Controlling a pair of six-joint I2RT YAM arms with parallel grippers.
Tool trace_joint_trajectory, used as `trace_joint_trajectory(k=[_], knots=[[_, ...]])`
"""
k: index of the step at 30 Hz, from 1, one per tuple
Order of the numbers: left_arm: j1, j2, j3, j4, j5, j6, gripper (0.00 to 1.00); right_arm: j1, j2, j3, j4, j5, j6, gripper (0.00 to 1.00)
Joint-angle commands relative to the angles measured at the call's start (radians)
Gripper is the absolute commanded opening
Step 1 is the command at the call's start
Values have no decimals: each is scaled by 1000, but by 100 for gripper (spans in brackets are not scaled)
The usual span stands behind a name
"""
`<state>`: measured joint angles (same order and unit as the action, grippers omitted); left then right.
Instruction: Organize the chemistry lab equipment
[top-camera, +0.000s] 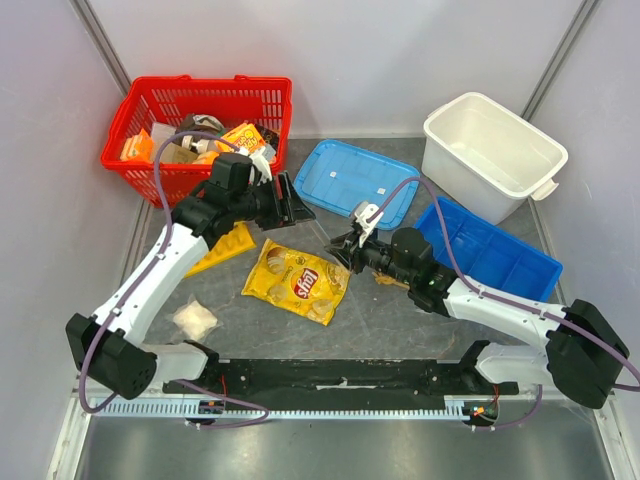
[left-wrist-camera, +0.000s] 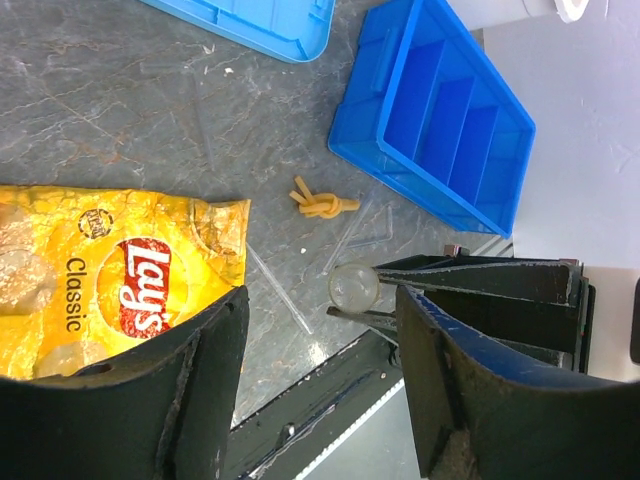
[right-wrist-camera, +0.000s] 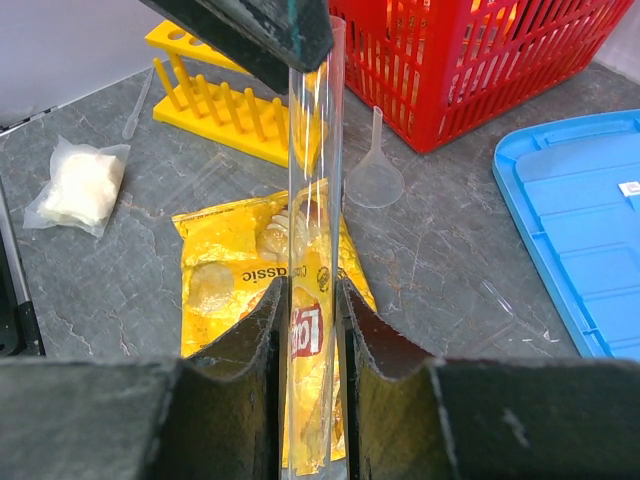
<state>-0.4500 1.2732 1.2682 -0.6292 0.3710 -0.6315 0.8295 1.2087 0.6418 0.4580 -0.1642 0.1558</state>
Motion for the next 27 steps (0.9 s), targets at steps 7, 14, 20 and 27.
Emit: trace_joint_trajectory(k=[7,14,20,27], knots=[[2,31,-21,82,82,-27,58,17,-17,-4,42,-9,-21,25],[5,37,-39,89,69,-4,49,26,-5,-5,45,-6,-22,25],[4,41,-44,102,74,-2,44,33,2,-7,42,-6,-27,25],[5,31,-52,103,98,4,23,34,6,-10,45,28,-21,27]])
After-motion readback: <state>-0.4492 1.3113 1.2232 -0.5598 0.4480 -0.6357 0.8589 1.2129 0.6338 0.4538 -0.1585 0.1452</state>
